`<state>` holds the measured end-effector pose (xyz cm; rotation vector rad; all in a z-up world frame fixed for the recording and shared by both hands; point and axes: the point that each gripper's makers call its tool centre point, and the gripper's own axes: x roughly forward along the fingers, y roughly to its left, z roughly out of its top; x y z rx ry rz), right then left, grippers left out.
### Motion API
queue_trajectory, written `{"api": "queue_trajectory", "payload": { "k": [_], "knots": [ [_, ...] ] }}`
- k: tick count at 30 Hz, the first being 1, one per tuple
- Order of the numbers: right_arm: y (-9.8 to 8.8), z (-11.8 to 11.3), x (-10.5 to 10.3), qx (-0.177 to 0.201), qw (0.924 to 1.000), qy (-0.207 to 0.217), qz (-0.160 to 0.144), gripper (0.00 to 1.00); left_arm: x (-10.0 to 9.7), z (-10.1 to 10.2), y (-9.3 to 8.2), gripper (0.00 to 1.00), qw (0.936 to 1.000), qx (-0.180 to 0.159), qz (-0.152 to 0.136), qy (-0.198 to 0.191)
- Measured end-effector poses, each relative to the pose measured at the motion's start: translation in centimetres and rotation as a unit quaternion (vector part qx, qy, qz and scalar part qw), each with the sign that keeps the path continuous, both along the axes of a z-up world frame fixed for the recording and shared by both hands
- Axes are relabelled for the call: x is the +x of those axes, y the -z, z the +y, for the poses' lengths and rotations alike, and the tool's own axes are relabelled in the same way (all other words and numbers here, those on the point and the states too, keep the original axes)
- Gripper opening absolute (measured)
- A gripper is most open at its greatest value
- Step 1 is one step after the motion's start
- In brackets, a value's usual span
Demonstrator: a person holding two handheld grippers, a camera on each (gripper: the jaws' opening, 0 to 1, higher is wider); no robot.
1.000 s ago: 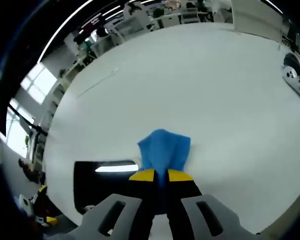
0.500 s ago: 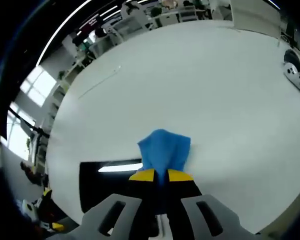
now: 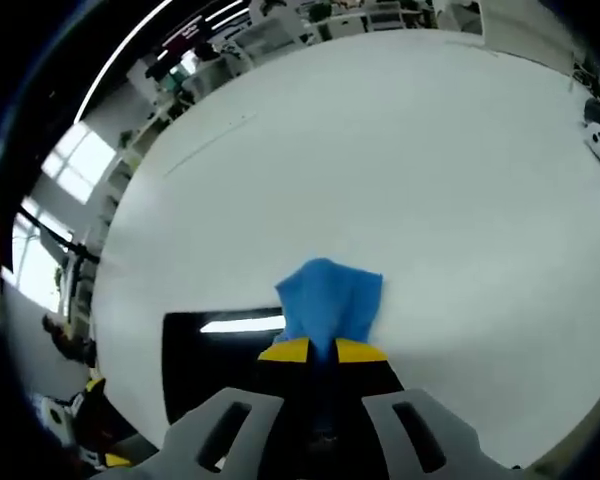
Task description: Wipe the mirror surface with the cleaning cloth until all visible marks leave the cleaned area.
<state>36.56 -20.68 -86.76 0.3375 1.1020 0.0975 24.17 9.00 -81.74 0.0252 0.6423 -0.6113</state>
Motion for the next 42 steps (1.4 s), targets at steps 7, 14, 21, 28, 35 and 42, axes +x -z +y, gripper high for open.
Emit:
{"api": "queue_trajectory", "payload": {
  "k": [7, 14, 21, 28, 35, 42],
  "knots": [
    [0.0, 1.2, 0.7, 0.002, 0.9999, 0.007, -0.009, 0.02, -0.2, -0.6, -0.1, 0.96, 0.9997, 0.001, -0.006, 0.023],
    [0.0, 3.2, 0.9, 0.005, 1.0000, 0.001, -0.004, 0.02, 0.0, -0.6, -0.2, 0.97, 0.9998, -0.004, -0.011, 0.019],
    [0.0, 5.8, 0.9, 0.009, 0.9998, -0.018, 0.002, 0.02, -0.1, -0.8, -0.2, 0.99, 0.9997, -0.010, -0.007, 0.021],
    [0.3, 8.1, 1.1, 0.010, 0.9993, -0.036, 0.003, 0.02, -0.1, -0.9, -0.2, 0.99, 0.9997, -0.011, -0.007, 0.022],
    [0.3, 11.2, 1.3, 0.019, 0.9984, -0.054, 0.003, 0.02, -0.1, -0.9, -0.2, 0.99, 0.9996, -0.006, -0.008, 0.025],
    [0.4, 14.4, 1.3, 0.022, 0.9968, -0.077, 0.005, 0.02, -0.3, -1.0, 0.0, 0.99, 0.9996, -0.002, -0.004, 0.030]
  ]
}}
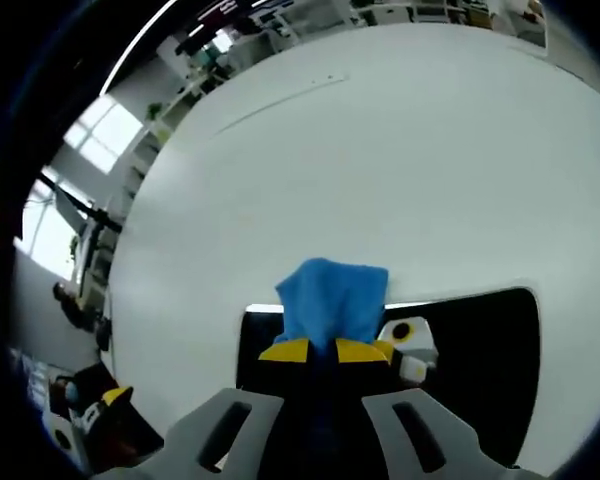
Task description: Wipe the mirror surface with the cleaning cloth until all visible marks leave the cleaned area.
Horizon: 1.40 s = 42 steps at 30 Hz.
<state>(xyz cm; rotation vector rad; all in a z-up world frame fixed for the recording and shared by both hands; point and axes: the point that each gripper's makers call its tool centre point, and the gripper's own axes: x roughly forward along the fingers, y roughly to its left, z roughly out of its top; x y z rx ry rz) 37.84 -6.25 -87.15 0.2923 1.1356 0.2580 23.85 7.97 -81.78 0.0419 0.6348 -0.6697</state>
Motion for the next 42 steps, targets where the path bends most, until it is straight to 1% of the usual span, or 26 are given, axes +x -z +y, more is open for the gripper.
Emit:
{"api": "queue_trajectory", "payload": {
  "k": [5, 10, 12, 14, 17, 19, 22, 25, 28, 31, 34, 36, 38, 42],
  "knots": [
    [-0.2, 2.3, 0.0, 0.005, 0.9999, -0.016, -0.002, 0.02, -0.1, -0.2, -0.1, 0.99, 1.0000, -0.001, -0.003, 0.008],
    [-0.3, 3.8, 0.0, 0.003, 0.9995, -0.031, 0.001, 0.02, 0.1, 0.1, 0.0, 0.99, 1.0000, 0.004, -0.004, 0.001],
    [-0.3, 4.3, 0.1, 0.007, 0.9995, -0.032, 0.002, 0.02, 0.0, -0.1, 0.1, 0.99, 1.0000, 0.005, 0.001, 0.004],
    [-0.3, 4.8, 0.1, 0.007, 0.9993, -0.036, -0.001, 0.02, -0.1, -0.3, 0.0, 0.99, 0.9999, 0.005, -0.001, 0.010],
    [-0.3, 4.6, 0.1, 0.004, 0.9992, -0.039, -0.003, 0.02, -0.1, -0.4, 0.0, 0.99, 0.9999, 0.004, -0.001, 0.013],
    [-0.2, 4.4, 0.2, 0.014, 0.9993, -0.035, 0.001, 0.02, 0.0, -0.3, -0.1, 0.99, 1.0000, -0.001, -0.004, 0.008],
    [-0.2, 4.5, 0.2, 0.014, 0.9993, -0.035, 0.005, 0.01, 0.2, -0.1, -0.3, 0.99, 1.0000, -0.002, -0.008, 0.001],
    [-0.2, 4.5, 0.3, 0.015, 0.9992, -0.036, 0.006, 0.01, 0.2, 0.1, 0.0, 0.99, 1.0000, 0.004, -0.002, -0.004],
    [-0.1, 4.5, 0.5, 0.023, 0.9992, -0.032, 0.010, 0.01, 0.0, 0.0, 0.1, 0.99, 1.0000, 0.005, 0.003, 0.002],
    [-0.2, 4.5, 0.4, 0.020, 0.9991, -0.037, 0.007, 0.01, -0.1, -0.3, 0.2, 0.99, 0.9999, 0.005, 0.006, 0.008],
    [-0.2, 4.5, 0.4, 0.012, 0.9989, -0.045, 0.000, 0.01, -0.1, -0.5, 0.0, 0.99, 0.9999, 0.003, -0.001, 0.010],
    [-0.2, 4.5, 0.4, 0.009, 0.9988, -0.048, -0.001, 0.01, 0.1, -0.4, -0.2, 0.99, 1.0000, -0.004, -0.002, -0.002],
    [-0.2, 4.5, 0.3, 0.010, 0.9987, -0.050, -0.002, 0.01, 0.2, -0.5, -0.1, 0.99, 1.0000, -0.002, 0.000, -0.005],
    [-0.3, 4.5, 0.3, 0.014, 0.9988, -0.047, 0.002, 0.01, 0.0, -0.6, 0.2, 0.99, 1.0000, 0.007, 0.006, 0.001]
  ]
}}
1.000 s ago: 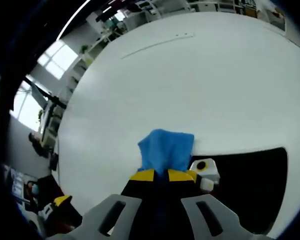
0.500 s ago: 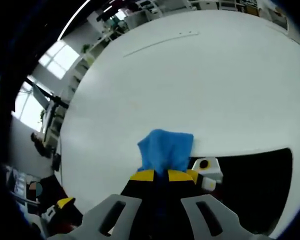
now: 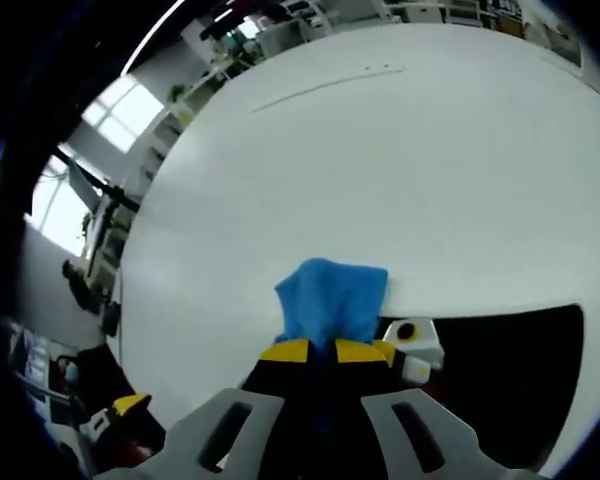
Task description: Wipe the mirror surface with the cleaning cloth until all visible marks leave the cleaned area.
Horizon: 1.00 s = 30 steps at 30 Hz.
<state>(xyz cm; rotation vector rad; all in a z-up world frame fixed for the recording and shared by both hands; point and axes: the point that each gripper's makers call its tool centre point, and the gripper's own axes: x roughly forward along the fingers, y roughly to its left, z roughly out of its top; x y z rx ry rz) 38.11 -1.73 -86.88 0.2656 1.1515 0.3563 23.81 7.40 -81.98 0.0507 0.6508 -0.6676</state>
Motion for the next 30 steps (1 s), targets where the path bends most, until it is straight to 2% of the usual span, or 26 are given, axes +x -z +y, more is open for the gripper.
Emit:
{"api": "queue_trajectory", "payload": {
  "k": [7, 14, 16, 30],
  "knots": [
    [-0.13, 0.03, -0.25, 0.001, 1.0000, 0.000, -0.005, 0.01, -0.01, -0.13, 0.09, 0.99, 1.0000, 0.006, 0.000, 0.003],
    [0.00, -0.03, -0.45, -0.002, 1.0000, 0.002, 0.002, 0.01, 0.57, -0.42, -0.78, 0.98, 0.9995, 0.001, -0.030, -0.004],
    [0.07, -0.02, -0.38, -0.004, 1.0000, 0.006, 0.003, 0.01, 0.74, -0.14, -0.83, 0.99, 0.9995, 0.001, -0.031, -0.012],
    [0.30, -0.01, -0.38, -0.004, 1.0000, 0.001, -0.001, 0.01, 0.56, -0.22, -0.50, 0.98, 0.9997, 0.006, -0.024, -0.007]
  ]
}}
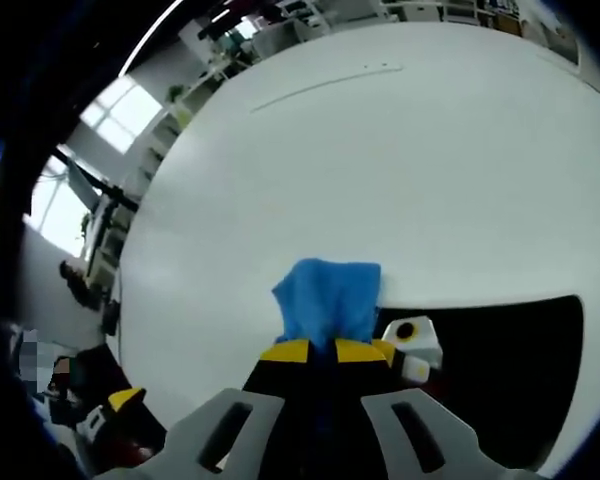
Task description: Wipe the mirror surface with the cleaning cloth until all visible marks leave the cleaned area.
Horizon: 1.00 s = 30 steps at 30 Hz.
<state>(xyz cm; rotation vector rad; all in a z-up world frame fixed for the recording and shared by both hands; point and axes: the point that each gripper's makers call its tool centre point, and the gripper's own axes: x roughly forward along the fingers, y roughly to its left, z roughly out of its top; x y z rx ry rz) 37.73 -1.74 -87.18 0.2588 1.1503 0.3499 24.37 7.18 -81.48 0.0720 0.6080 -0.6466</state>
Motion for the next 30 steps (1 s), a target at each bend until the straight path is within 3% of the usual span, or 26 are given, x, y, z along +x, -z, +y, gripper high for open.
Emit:
{"api": "queue_trajectory", "payload": {
  "k": [4, 6, 8, 9, 11, 14, 20, 30],
  "knots": [
    [-0.1, 0.0, -0.2, 0.004, 1.0000, 0.005, -0.001, 0.01, -0.2, 0.0, 0.4, 0.99, 0.9999, 0.006, 0.011, 0.002],
    [-0.1, 0.0, -0.2, -0.005, 0.9997, -0.013, -0.021, 0.01, 0.0, 0.0, -0.1, 0.99, 1.0000, -0.003, -0.004, -0.001],
    [-0.2, 0.0, -0.6, 0.003, 1.0000, 0.000, 0.000, 0.01, 0.3, 0.7, -0.2, 0.99, 0.9998, -0.008, -0.004, -0.020],
    [-0.3, -0.1, -0.5, 0.008, 0.9999, 0.006, 0.006, 0.01, 0.1, 0.8, 0.4, 0.99, 0.9996, -0.002, 0.014, -0.023],
    [-0.3, 0.0, -0.5, 0.004, 1.0000, -0.001, 0.001, 0.01, -0.4, 0.2, 0.7, 0.99, 0.9997, 0.018, 0.017, 0.008],
    [-0.2, -0.1, -0.5, 0.012, 0.9998, 0.002, -0.013, 0.01, 0.0, 0.3, 0.2, 0.99, 1.0000, -0.001, 0.004, -0.007],
    [-0.1, 0.0, -0.3, 0.014, 0.9999, 0.001, -0.004, 0.01, -0.2, 0.2, 0.6, 0.98, 0.9998, 0.014, 0.011, 0.001],
    [-0.1, 0.4, -1.9, 0.020, 0.9997, -0.010, 0.008, 0.01, 0.0, 0.5, 0.4, 0.99, 0.9999, 0.011, 0.006, -0.008]
  ]
}}
